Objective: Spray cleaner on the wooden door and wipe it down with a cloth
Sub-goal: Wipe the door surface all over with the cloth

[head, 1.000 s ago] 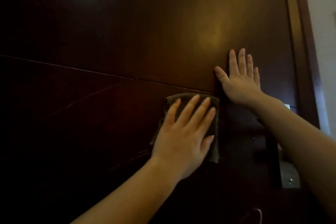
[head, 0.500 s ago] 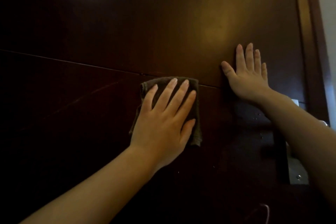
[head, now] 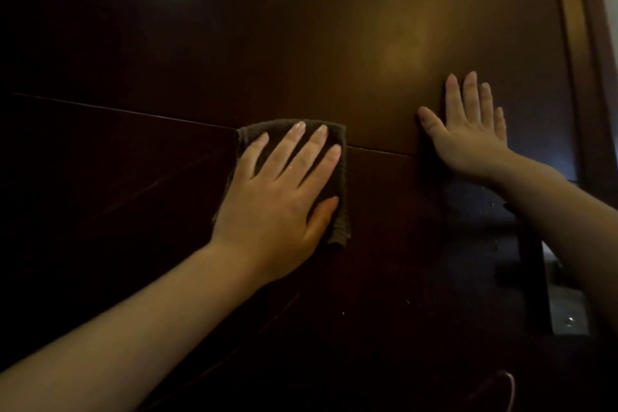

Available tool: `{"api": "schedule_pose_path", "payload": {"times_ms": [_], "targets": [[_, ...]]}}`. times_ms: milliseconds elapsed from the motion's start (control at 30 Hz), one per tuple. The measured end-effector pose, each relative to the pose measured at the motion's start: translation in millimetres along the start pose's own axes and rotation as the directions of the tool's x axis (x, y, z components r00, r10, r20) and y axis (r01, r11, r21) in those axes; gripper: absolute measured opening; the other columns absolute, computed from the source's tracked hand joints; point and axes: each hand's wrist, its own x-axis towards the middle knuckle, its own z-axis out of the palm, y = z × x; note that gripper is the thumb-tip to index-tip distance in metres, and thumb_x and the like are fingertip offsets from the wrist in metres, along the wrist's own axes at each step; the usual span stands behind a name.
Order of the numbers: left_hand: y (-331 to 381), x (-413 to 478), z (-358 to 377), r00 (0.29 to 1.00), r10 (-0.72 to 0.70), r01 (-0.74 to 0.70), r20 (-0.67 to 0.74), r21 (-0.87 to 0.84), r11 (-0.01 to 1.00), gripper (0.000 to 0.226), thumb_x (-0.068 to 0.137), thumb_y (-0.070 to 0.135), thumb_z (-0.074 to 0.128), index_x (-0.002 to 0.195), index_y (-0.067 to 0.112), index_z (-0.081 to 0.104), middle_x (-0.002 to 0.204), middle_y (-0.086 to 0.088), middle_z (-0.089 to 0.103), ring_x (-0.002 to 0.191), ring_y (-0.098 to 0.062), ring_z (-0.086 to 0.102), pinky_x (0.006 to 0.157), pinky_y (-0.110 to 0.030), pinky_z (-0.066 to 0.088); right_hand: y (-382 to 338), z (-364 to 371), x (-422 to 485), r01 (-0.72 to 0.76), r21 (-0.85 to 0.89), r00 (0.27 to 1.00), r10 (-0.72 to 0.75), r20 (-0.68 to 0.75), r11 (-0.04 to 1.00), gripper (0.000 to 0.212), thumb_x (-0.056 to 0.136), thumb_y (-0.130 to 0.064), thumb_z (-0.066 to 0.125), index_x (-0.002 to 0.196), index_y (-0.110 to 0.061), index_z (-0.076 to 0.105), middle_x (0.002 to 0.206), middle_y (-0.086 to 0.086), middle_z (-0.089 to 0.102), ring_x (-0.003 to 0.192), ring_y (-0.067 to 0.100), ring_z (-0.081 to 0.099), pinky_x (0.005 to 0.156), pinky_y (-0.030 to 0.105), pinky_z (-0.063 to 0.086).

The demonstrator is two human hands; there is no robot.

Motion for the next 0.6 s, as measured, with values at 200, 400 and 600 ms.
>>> {"api": "schedule_pose_path", "payload": {"times_ms": [200,400,600], "targets": [[-5.2,-10.6,-2.5,0.993,0.115,-0.114,0.027,-0.009,0.993,0.056,0.092,0.047,0.030,0.140,0.019,0.039,0.148,-0.004,0.036,0.138,-0.023,0.028,0.110,-0.044,0.016,-30.8,-3.6,-12.1,-0.076,0.040,0.997,0.074,0.036,0.996,0.077,0.093,-0.061,0.019,0.149,-0.015,-0.010,0.155,0.008,-0.021,0.142,0.025,-0.019,0.114,0.045,-0.009],[-34.9,-17.0,-11.9,0.997,-0.071,0.070,0.023,0.018,0.997,0.056,0.092,0.045,0.031,0.140,0.019,0.040,0.148,-0.006,0.036,0.138,-0.023,0.028,0.110,-0.044,0.016,-68.0,28.2,-50.0,-0.070,0.071,0.991,0.077,-0.108,0.995,0.070,0.096,-0.054,0.015,0.149,-0.015,-0.008,0.156,0.010,-0.017,0.142,0.025,-0.019,0.114,0.043,-0.011],[-32.4,-38.8,-12.4,0.999,0.019,-0.018,0.048,-0.022,1.000,0.055,0.091,0.046,0.034,0.140,0.021,0.041,0.148,-0.003,0.036,0.139,-0.022,0.029,0.109,-0.046,0.021,-78.2,45.9,-71.6,-0.066,0.056,0.982,0.075,-0.174,0.996,0.064,0.098,-0.045,0.014,0.149,-0.012,-0.006,0.157,0.010,-0.013,0.143,0.021,-0.015,0.116,0.040,-0.009]]}}
